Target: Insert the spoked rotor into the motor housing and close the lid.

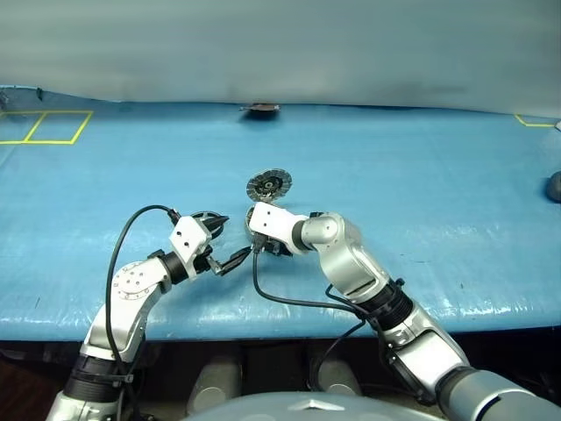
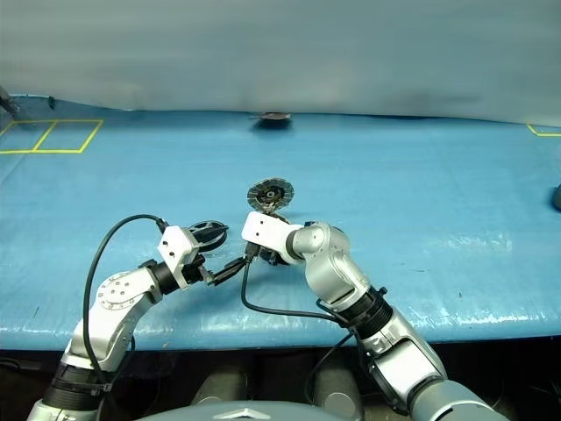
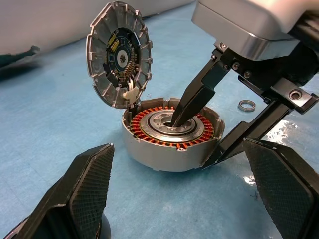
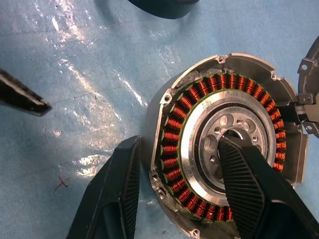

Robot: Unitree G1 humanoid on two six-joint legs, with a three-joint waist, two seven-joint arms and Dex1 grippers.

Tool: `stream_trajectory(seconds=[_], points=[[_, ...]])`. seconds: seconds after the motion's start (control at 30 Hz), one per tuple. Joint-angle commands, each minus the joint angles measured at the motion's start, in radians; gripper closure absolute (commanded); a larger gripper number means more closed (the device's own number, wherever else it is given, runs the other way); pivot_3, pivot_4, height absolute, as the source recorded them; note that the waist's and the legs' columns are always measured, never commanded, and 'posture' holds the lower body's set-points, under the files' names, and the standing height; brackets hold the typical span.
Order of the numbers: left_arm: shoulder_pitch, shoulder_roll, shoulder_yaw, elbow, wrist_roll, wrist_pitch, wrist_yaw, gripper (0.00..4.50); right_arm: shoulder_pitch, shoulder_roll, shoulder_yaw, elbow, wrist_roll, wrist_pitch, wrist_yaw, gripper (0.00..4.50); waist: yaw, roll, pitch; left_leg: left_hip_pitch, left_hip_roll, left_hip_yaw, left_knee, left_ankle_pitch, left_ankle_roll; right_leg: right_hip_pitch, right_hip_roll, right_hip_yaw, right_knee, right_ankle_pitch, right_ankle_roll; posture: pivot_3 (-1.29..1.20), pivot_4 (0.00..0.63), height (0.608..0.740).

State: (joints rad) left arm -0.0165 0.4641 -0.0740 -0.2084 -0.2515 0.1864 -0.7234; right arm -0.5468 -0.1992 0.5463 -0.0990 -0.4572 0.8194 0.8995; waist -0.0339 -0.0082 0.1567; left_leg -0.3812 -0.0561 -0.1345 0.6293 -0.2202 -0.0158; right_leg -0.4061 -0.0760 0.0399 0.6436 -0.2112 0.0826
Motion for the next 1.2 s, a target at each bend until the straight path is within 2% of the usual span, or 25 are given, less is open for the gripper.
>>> stream_trajectory(seconds=[0.03,0.27,0.5,0.77,0.97,1.2], points=[[-0.01,-0.006,0.002,-0.008,-0.002,-0.023,-0.003,0.0,0.058,-0.04,0.06,-0.018,0.014,0.072,0.013,2.51,0.001,0.0,0.0,0.0,0.0,0.0,0.0,0.0,0.0,0.0,0.0,0.0,0.0,0.001,0.001,0.0,0.15,0.74],[-0.014,-0.017,-0.006,0.0,0.002,-0.028,-0.002,0.0,0.087,-0.06,0.106,-0.081,0.029,0.126,-0.006,2.51,0.001,0.0,0.0,0.0,0.0,-0.001,-0.002,-0.001,0.0,0.0,-0.001,-0.001,0.0,0.0,0.001,0.0,0.15,0.74],[-0.024,-0.02,-0.01,0.018,0.015,-0.045,-0.003,0.0,0.104,-0.004,0.104,-0.04,0.044,0.131,-0.094,2.51,-0.003,-0.003,-0.003,0.0,0.001,-0.001,-0.002,-0.001,0.0,0.0,0.0,-0.002,0.0,-0.001,0.001,0.0,0.15,0.74],[-0.029,-0.019,-0.008,0.024,0.015,-0.05,-0.006,0.0,0.118,-0.01,0.13,-0.055,0.086,0.14,-0.076,2.51,-0.005,-0.008,-0.007,0.003,0.002,-0.001,-0.002,-0.001,0.0,0.002,0.0,-0.002,-0.001,-0.004,-0.004,0.0,0.15,0.74],[-0.033,-0.023,-0.012,0.028,0.016,-0.052,-0.006,0.0,0.109,0.007,0.097,-0.088,0.108,0.117,-0.121,0.54,-0.003,-0.002,-0.007,0.003,0.002,-0.001,-0.003,-0.001,0.0,0.001,0.0,-0.003,0.0,-0.004,-0.003,0.0,0.15,0.74],[-0.041,-0.025,-0.02,0.042,0.017,-0.055,-0.017,0.0,0.102,0.063,-0.065,-0.262,0.224,0.149,-0.166,0.54,-0.006,0.002,-0.003,-0.001,0.002,-0.001,-0.003,-0.001,0.0,0.0,0.0,-0.002,0.001,-0.003,-0.002,0.0,0.15,0.74]])
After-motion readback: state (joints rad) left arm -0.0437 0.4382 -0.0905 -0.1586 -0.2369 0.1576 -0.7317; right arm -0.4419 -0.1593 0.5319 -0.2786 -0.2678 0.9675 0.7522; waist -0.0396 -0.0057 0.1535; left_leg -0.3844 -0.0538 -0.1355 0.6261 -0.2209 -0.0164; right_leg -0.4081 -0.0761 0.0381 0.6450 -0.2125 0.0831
